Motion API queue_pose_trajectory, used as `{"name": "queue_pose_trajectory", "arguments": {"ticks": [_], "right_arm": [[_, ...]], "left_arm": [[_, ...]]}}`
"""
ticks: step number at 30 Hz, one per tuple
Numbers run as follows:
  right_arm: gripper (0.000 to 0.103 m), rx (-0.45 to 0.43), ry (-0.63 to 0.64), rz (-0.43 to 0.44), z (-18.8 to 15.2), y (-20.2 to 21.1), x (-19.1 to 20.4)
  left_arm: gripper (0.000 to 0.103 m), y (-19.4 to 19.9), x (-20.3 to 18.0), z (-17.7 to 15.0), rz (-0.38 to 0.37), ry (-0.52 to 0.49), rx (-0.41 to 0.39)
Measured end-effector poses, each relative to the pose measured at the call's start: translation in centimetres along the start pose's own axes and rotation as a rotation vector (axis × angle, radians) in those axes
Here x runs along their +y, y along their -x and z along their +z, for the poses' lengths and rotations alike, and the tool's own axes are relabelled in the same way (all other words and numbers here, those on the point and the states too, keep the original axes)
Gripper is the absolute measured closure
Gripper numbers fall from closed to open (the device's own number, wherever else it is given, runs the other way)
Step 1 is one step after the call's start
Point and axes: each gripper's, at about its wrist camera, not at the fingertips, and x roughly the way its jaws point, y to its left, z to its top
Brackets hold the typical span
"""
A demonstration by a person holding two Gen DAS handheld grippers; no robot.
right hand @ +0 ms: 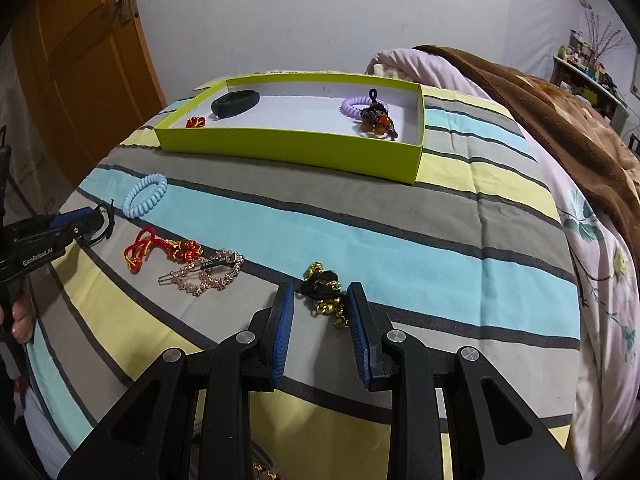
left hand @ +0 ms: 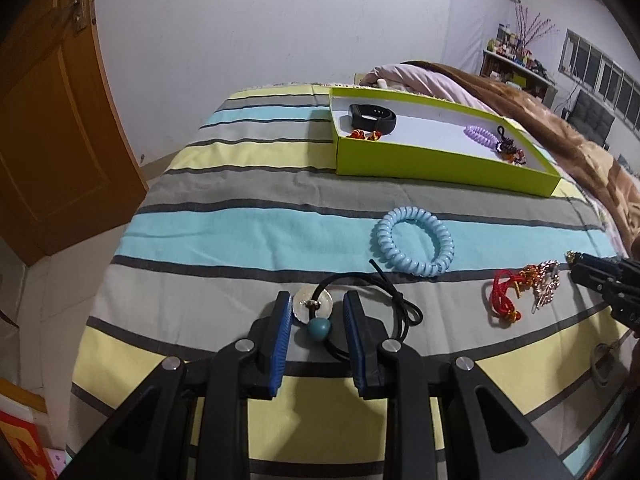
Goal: Organize jewelry
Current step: 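Grasp the gold charm with the right tool while the left tool grasps the black cord hair tie, then carry the gold charm and the black cord hair tie over the green box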
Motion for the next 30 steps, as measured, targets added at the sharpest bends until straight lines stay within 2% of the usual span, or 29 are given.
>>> {"name": "queue_pose_trajectory", "arguments": {"ticks": [1,2,3,5,14,22,30], "right_arm": [[0.077,0.0,0.001,-0.004,0.0,0.0,0.0],[0.084,0.0,0.0,-0.017,0.0,0.0,0.0],[0.086,0.0,-0.003,-0.028,0.0,0.0,0.0],[0.087,-0.001,-0.008,-0.029,-0.1,0.1,-0.1],[0.088,-0.03,-0.042,-0.024,-1.0,1.6,-0.2],[0.088,-0.103,-0.094,-0.01,-2.3,4.8,0.1],[0.088,-0.163,-0.116,0.012,-3.4,7.5,1.5]], "left_arm": [[0.076,0.0,0.0,0.0,0.004,-0.003,0.0],[0.077,0.0,0.0,0.0,0.004,-0.004,0.0],[0.082,0.0,0.0,0.0,0.002,-0.005,-0.001],[0.082,0.0,0.1,0.0,-0.004,-0.001,-0.003],[0.082,1.5,-0.1,-0.7,-0.06,0.008,-0.039],[0.082,4.8,-0.5,-1.8,-0.116,0.039,-0.104],[0.082,7.3,-1.9,-1.8,-0.15,0.013,-0.157]]}}
